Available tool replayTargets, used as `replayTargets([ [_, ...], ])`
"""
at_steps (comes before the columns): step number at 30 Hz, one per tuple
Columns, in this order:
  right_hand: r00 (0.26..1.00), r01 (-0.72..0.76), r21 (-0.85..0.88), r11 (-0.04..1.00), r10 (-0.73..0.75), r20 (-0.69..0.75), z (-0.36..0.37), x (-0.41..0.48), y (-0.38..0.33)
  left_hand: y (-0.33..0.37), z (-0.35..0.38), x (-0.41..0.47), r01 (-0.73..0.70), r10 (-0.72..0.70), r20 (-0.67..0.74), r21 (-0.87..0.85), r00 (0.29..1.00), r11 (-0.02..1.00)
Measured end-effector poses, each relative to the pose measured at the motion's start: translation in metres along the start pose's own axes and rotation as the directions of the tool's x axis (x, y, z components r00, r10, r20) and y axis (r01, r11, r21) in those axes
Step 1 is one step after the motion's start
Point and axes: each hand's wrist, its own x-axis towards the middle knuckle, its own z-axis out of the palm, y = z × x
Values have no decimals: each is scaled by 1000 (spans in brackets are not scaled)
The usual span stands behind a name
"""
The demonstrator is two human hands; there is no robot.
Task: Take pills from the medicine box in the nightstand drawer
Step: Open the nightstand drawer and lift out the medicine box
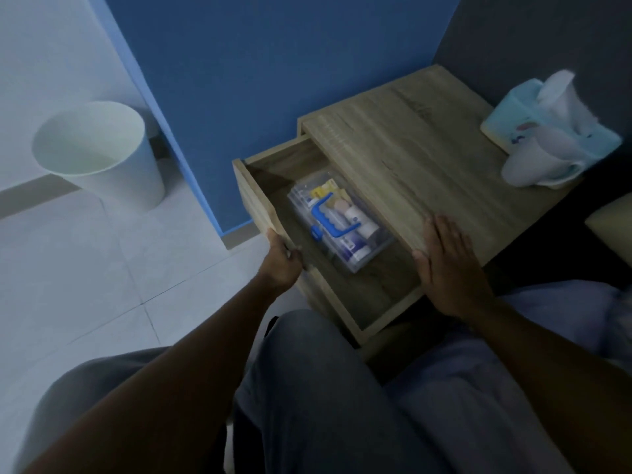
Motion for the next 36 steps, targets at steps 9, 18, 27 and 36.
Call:
replayTargets([
  [9,996,-10,30,999,8,84,1,1,7,-11,-9,-6,18,-18,-4,-6,1000,1000],
  [18,985,-34,59,998,23,172,-4,4,8,-18,-22,-16,38,-36,-28,78,999,996],
  [27,960,-82,65,995,62,272,-25,10,-13,26,-21,-34,51,64,-343,316,937,947],
  [36,977,-213,282,936,210,41,-9,1,-112,67,-45,-7,-200,226,11,507,974,839],
])
